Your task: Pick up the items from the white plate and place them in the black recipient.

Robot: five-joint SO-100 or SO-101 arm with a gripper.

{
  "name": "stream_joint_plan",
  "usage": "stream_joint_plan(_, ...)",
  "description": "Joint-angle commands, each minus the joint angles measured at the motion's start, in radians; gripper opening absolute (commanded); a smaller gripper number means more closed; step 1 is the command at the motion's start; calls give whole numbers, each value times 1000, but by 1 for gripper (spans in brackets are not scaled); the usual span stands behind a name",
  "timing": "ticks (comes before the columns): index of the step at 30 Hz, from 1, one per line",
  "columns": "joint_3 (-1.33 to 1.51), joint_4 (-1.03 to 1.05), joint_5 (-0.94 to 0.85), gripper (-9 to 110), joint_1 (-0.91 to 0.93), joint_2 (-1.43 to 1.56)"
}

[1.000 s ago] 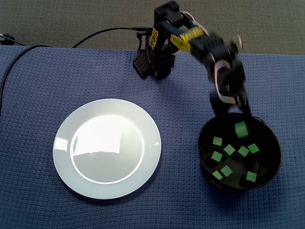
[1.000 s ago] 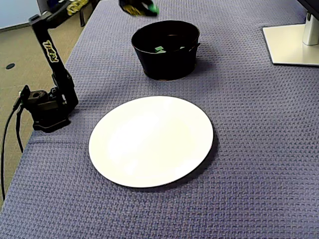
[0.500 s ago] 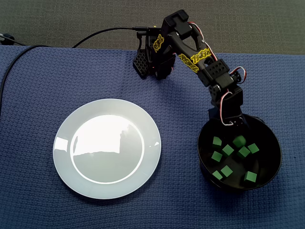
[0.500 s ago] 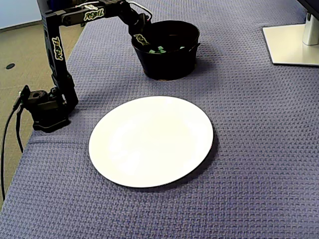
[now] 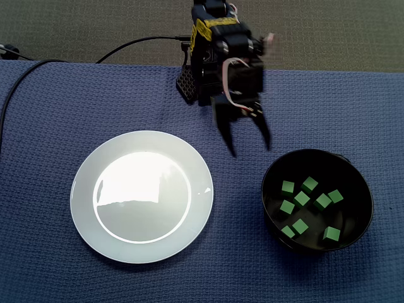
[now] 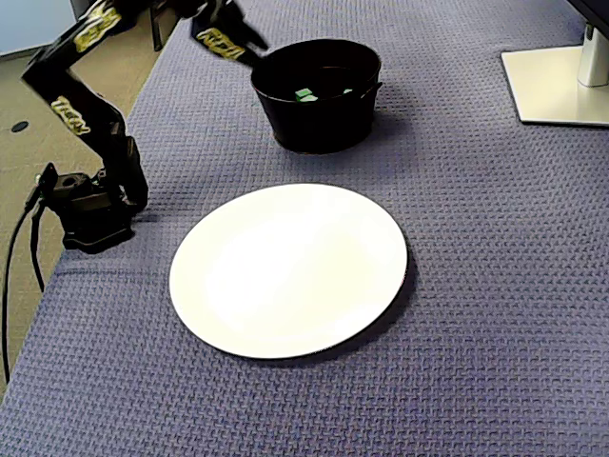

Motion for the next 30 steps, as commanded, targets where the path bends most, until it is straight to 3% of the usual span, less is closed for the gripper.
stream_joint_plan(1, 288, -109, -123, 22, 137, 242)
stream_joint_plan(5, 534, -249, -133, 23, 218, 388)
stream_joint_plan(9, 788, -370, -127, 16, 250, 523)
stream_joint_plan(18, 1068, -419, -23, 10, 232, 669)
stream_joint_plan(30, 1252, -230, -52, 4, 167, 842)
